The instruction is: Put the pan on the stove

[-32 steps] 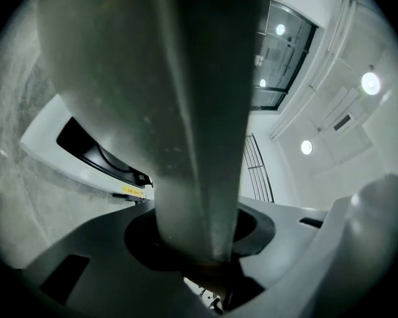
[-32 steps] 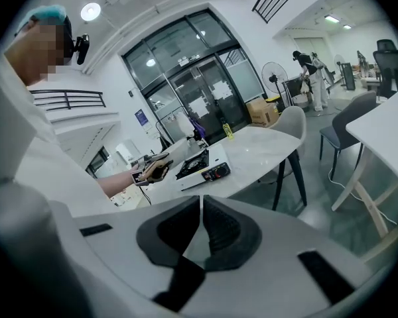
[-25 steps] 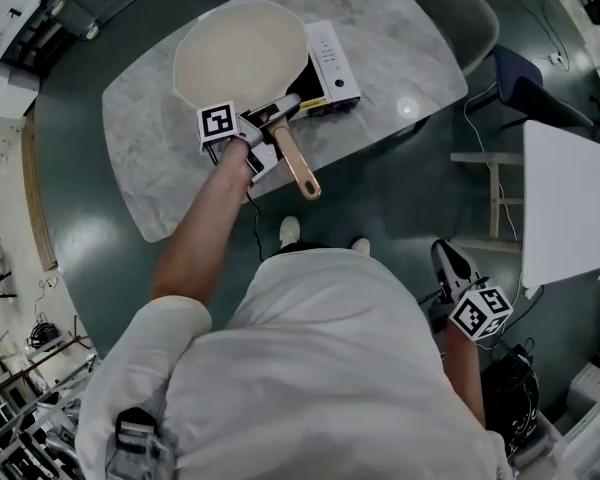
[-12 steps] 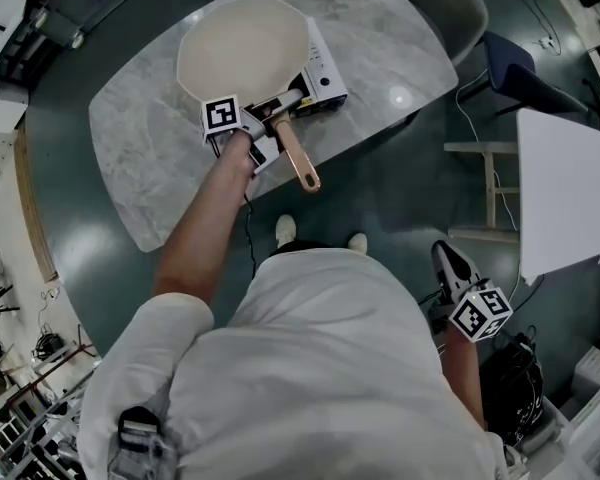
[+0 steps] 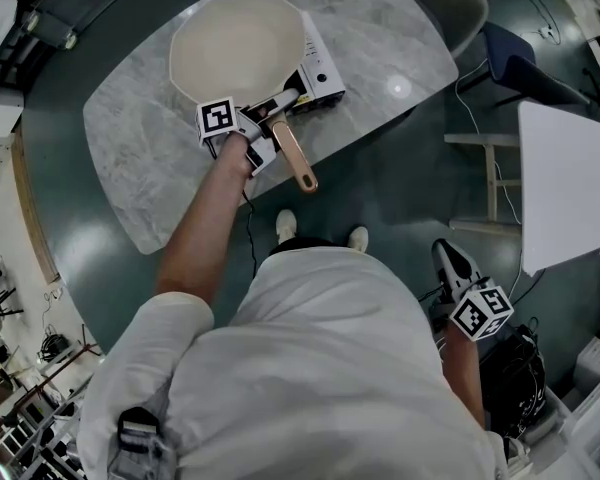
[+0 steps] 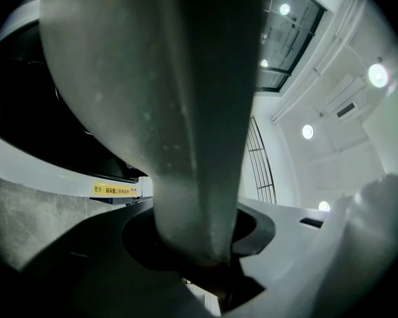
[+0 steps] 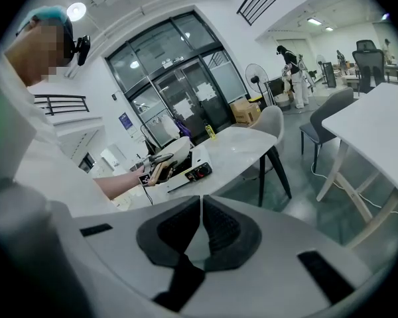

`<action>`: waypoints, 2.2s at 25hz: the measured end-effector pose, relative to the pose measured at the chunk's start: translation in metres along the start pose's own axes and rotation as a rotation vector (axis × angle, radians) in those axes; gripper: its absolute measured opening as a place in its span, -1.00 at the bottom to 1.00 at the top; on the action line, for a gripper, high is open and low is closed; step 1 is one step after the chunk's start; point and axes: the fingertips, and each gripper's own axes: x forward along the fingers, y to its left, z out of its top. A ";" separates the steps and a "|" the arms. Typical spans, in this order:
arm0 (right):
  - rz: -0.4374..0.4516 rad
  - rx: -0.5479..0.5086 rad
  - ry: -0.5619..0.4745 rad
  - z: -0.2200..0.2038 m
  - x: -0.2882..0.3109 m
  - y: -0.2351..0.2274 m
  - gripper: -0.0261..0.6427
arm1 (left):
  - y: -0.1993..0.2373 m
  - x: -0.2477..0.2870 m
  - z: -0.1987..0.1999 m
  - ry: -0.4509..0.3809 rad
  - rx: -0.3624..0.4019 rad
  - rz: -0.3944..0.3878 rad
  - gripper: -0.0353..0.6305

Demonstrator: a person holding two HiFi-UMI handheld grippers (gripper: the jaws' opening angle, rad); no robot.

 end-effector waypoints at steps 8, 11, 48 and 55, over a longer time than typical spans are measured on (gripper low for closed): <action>0.018 0.003 -0.008 0.002 0.003 -0.004 -0.86 | 0.001 0.000 -0.001 -0.018 0.031 0.011 -0.28; 0.027 0.001 -0.010 0.003 0.003 -0.004 -0.86 | 0.000 -0.001 -0.002 -0.031 0.029 0.014 -0.19; 0.258 -0.114 0.017 0.016 0.003 -0.006 -0.86 | -0.015 -0.095 -0.025 -0.338 0.115 0.176 0.02; 0.379 -0.194 0.102 0.010 -0.005 -0.006 -0.87 | -0.038 -0.152 -0.077 -0.455 0.205 0.262 0.02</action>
